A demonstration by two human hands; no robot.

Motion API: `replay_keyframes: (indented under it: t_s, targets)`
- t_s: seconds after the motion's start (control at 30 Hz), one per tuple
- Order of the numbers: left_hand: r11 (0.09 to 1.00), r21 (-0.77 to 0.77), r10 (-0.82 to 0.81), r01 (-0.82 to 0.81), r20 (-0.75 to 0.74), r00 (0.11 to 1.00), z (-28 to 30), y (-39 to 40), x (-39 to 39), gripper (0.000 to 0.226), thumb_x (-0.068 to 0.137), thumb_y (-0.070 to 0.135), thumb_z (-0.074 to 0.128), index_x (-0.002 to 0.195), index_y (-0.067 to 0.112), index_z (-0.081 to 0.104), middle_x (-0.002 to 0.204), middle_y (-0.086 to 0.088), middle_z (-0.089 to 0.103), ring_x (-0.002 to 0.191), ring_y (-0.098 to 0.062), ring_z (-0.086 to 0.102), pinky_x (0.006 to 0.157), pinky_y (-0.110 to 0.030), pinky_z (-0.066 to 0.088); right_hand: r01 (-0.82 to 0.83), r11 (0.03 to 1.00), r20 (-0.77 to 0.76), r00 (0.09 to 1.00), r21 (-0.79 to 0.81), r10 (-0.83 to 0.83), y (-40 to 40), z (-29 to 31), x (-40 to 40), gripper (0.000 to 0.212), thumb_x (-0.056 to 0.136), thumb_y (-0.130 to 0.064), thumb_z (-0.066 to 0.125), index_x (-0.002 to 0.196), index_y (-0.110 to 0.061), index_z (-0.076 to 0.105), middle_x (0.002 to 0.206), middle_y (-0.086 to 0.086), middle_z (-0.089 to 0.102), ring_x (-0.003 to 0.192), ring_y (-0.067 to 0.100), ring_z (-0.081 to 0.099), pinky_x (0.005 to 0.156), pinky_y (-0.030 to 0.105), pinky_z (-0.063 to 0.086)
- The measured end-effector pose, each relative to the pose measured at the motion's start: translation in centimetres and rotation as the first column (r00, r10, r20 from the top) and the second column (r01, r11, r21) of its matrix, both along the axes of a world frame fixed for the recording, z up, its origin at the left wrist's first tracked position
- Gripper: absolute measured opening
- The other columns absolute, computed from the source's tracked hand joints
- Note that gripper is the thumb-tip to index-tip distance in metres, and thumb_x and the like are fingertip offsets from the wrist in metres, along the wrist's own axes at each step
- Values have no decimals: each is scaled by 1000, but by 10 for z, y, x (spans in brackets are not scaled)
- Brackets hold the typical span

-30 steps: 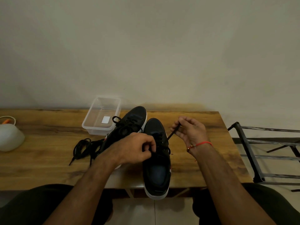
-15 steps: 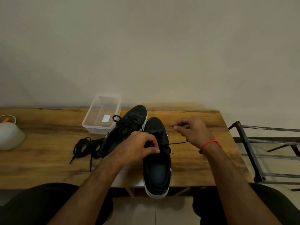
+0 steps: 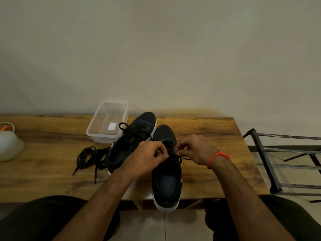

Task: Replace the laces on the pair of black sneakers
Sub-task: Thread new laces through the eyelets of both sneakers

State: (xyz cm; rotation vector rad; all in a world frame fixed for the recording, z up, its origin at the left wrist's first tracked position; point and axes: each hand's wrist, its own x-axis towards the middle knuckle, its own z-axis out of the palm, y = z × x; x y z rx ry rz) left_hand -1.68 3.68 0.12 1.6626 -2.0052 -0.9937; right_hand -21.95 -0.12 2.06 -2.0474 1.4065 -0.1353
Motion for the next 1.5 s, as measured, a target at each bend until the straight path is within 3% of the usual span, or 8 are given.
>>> replay_keyframes:
  t_s: [0.17,0.47,0.67,0.77,0.9,1.03,1.27,1.5]
  targets:
    - [1000,-26,8,-8,12,1000,1,1,-1,8,94,27,70,91,31,64,85,9,67,81,-2,64,73,-20,55,-27,1000,38,999,2,27,0,0,1,9,92,-18,70,97,-25,75,98,-11,69,91,1,59,73,8,41]
    - [999,-35,35,-35,13,999,0,4,-7,3,94,30,68,94,29,65,79,9,66,75,-3,63,74,-28,59,-42,998,40,998,52,40,0,-1,1,11,93,-16,68,100,-23,74,100,-10,68,94,5,62,83,24,52]
    - [999,-20,51,-51,5,999,0,3,-6,3,94,29,69,96,27,67,80,9,66,75,-3,63,71,-22,55,-29,998,71,997,56,25,0,-1,1,12,93,-15,69,98,-26,72,98,-11,68,91,4,61,75,18,46]
    - [999,-12,47,-47,2,999,-1,3,-6,2,94,27,69,96,27,68,81,9,67,75,-3,64,69,-17,53,30,995,162,986,94,-45,0,-4,2,20,89,-10,72,96,-27,64,95,-3,70,82,5,63,70,20,47]
    - [1000,11,27,-27,-16,999,0,1,-3,3,93,28,72,92,30,69,81,10,69,77,1,64,64,-7,47,46,991,217,973,129,-74,0,-4,2,24,88,-6,74,102,-20,59,93,3,73,63,-8,59,59,10,45]
    - [999,37,5,-4,-26,1000,1,0,-2,7,91,26,74,91,32,72,80,13,68,76,9,61,63,-5,44,59,992,208,975,113,-82,-1,-5,2,23,87,-9,75,102,-19,60,93,2,73,70,0,62,64,16,49]
    - [998,27,64,-63,-43,997,-2,-1,-4,3,91,32,74,94,30,74,84,15,68,78,8,61,63,-5,41,4,996,205,979,87,-22,-1,-4,1,23,89,-12,73,101,-26,60,92,-3,71,71,2,62,64,17,49]
    - [998,53,48,-45,-52,997,1,-1,-2,5,91,33,74,88,37,72,86,14,70,76,7,61,59,-8,42,18,991,243,969,134,-50,0,1,1,24,86,-8,76,104,-18,63,88,-4,73,71,-8,63,62,6,45]
